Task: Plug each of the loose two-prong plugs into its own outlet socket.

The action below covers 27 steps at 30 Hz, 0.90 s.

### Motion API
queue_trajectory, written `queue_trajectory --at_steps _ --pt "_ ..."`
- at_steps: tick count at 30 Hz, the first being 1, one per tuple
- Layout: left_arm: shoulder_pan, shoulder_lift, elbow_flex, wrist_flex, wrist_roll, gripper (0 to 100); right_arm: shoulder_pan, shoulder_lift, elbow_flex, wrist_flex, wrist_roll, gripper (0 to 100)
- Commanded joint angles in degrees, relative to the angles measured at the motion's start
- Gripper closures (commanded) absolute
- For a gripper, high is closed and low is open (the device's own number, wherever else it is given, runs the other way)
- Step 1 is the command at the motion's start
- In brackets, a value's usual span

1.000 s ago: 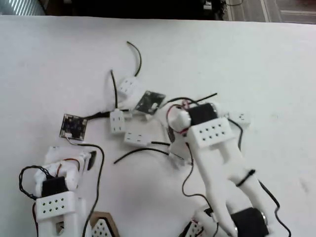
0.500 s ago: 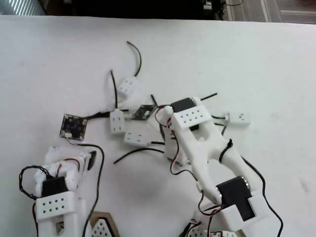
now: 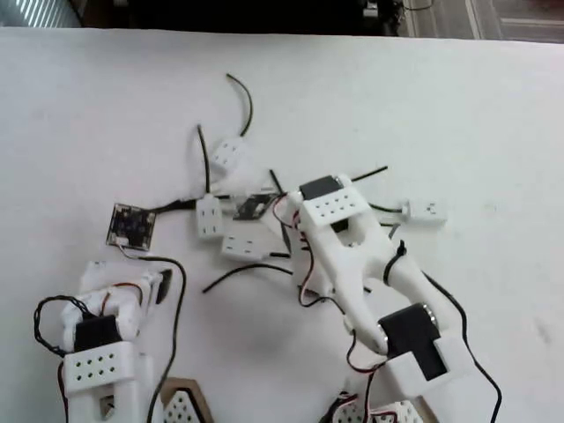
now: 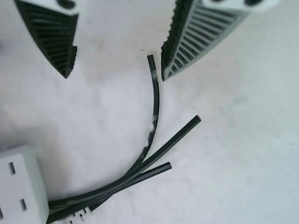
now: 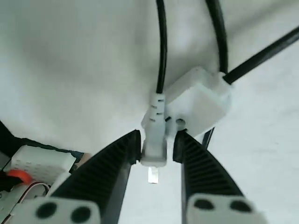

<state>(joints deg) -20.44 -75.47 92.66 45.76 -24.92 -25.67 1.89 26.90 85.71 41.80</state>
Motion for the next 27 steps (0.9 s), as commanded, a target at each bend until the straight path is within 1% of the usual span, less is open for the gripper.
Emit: queue_trajectory --at_steps 1,3,8,12,14,15,19,22,25,27 --pt "-0.1 -0.5 -2.4 -0.4 0.4 71 -0.5 0.2 -2.1 -0.2 -0.2 95.6" --pt "-0.1 -0.5 -2.3 -0.4 0.4 71 -0.4 0.1 -3.3 0.3 -0.2 98.2" --pt "-0.1 -0.5 -2.3 -0.4 0.4 71 -0.3 -2.1 -6.0 4.9 -0.2 98.1" --pt "-0.1 -0.5 -2.5 -0.4 0.4 71 -0.2 -11.6 -6.2 9.2 -0.2 98.1" --pt "-0.1 -0.5 -3.3 -0.4 0.6 71 1.2 -17.5 -6.2 11.1 -0.2 98.1" --pt "-0.1 -0.5 -4.3 0.1 1.2 71 2.2 -20.7 -6.2 11.6 -0.1 98.1" --pt "-0.1 -0.5 -9.2 1.8 9.0 71 7.8 -31.5 -6.2 11.9 0.1 98.1" --pt "-0.1 -0.5 -15.6 3.9 10.2 71 10.6 -38.4 -6.2 12.0 0.0 98.1" --pt "0.0 -0.5 -22.0 5.9 10.3 71 11.0 -45.1 -5.9 11.9 -0.3 98.1" --pt "1.1 -0.5 -25.2 6.4 11.3 71 10.7 -48.7 -5.8 11.4 -3.3 98.1"
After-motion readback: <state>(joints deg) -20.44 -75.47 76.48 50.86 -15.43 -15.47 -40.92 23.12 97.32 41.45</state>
